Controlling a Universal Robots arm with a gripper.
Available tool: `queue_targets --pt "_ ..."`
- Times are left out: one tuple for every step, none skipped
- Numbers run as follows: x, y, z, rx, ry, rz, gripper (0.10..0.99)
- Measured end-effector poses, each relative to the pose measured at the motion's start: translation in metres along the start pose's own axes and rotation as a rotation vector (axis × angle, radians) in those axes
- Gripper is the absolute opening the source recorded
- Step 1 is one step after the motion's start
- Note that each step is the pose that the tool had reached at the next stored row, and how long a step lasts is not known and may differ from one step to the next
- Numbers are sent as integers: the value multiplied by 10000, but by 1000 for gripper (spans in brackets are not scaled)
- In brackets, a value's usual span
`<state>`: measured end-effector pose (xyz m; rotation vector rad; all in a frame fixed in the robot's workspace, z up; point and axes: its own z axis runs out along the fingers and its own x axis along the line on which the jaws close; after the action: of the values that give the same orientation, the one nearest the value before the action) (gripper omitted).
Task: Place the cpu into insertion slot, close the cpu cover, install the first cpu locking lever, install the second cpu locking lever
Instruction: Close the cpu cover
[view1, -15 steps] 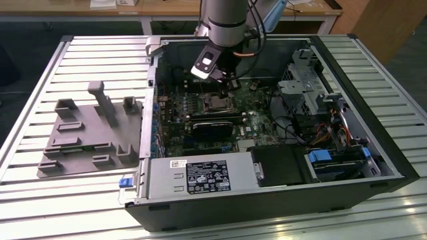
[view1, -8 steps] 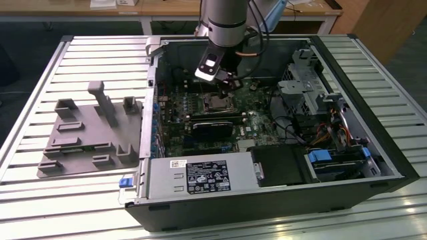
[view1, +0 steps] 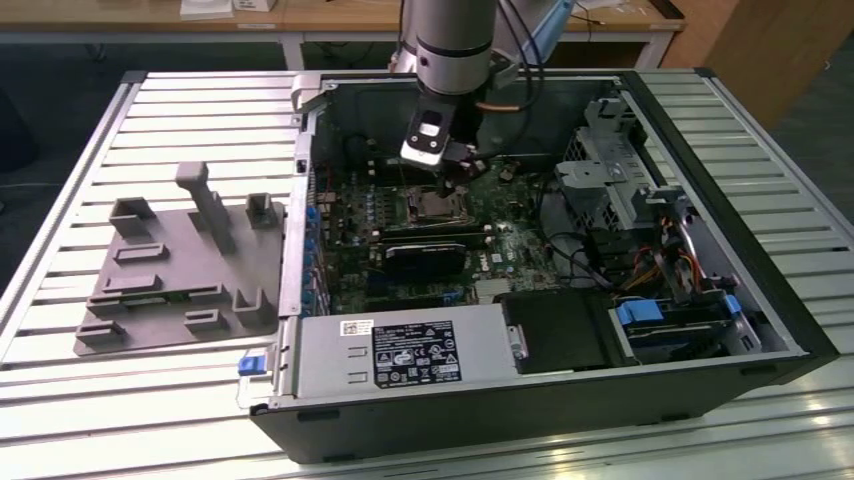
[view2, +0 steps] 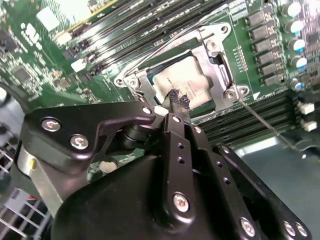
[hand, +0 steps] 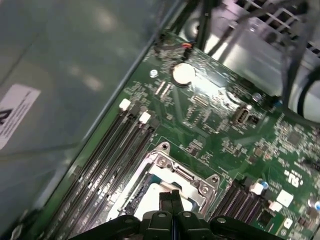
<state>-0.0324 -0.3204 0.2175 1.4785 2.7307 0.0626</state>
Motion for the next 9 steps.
queue_targets --pt "0 0 1 -2 9 -181 102" --pt "0 0 2 -4 18 -359 102" --pt "0 0 3 -6 26 -539 102" --pt "0 0 3 -7 36 -736 102" --pt "0 0 4 -9 45 -914 102" --pt "0 0 5 -11 54 -1095 102" --pt "0 0 6 -14 63 -1274 102" --pt "0 0 7 -15 73 -1460 102" --pt "0 0 7 -17 82 -1633 102"
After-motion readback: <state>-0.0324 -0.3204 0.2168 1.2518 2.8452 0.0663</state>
